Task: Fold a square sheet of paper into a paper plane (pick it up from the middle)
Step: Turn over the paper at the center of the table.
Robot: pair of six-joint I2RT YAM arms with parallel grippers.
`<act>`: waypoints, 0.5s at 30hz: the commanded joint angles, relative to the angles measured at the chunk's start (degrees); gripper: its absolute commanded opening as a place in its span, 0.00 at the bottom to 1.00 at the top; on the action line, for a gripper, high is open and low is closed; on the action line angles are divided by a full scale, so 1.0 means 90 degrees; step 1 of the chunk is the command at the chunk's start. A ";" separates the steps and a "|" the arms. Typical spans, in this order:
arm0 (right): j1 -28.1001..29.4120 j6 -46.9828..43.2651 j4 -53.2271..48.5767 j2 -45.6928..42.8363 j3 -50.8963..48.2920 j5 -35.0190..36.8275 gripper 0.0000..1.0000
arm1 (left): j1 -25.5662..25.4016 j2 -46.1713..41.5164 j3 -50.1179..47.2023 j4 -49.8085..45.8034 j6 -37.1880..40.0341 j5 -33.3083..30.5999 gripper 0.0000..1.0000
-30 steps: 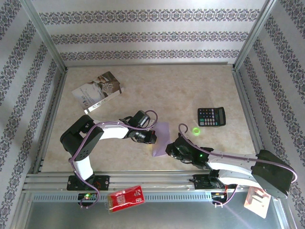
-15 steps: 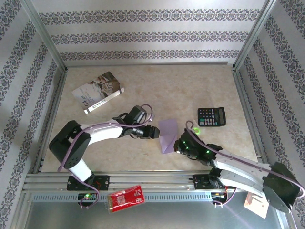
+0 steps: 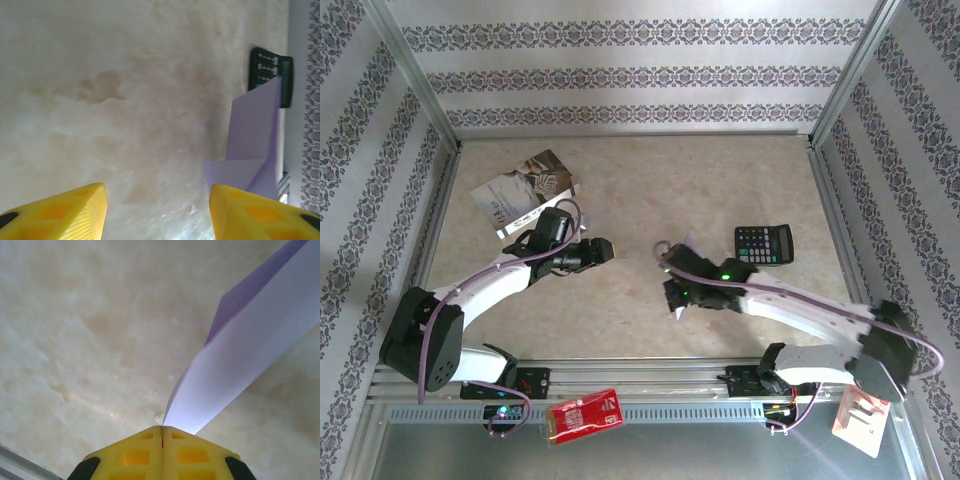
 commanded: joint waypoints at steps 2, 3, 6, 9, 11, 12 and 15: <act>0.0738 -0.0028 0.0067 0.1173 0.0378 0.0082 0.00 | 0.0054 -0.0144 -0.0136 -0.0535 -0.0072 -0.0286 0.55; 0.0878 0.0031 0.0244 0.1445 0.0460 0.0047 0.00 | 0.0058 -0.0142 -0.0185 -0.0509 -0.0109 -0.0268 0.55; 0.1097 0.0189 0.0738 0.1848 0.0485 -0.0163 0.01 | 0.0064 -0.0134 -0.0263 -0.0405 -0.0266 -0.0170 0.54; 0.1153 0.0310 0.1331 0.1891 0.0317 -0.0421 0.04 | 0.0065 -0.0088 -0.0284 -0.0253 -0.0431 -0.0011 0.53; 0.1137 0.0367 0.1632 0.1859 0.0164 -0.0538 0.05 | 0.0061 0.0022 -0.0269 -0.0132 -0.0529 0.0127 0.52; 0.1145 0.0374 0.1712 0.1833 0.0107 -0.0564 0.07 | 0.0066 0.0112 -0.0264 -0.0035 -0.0599 0.0244 0.52; 0.1140 0.0343 0.1894 0.1708 -0.0072 -0.0588 0.10 | 0.0056 0.0411 -0.0253 0.0372 -0.0870 0.0638 0.48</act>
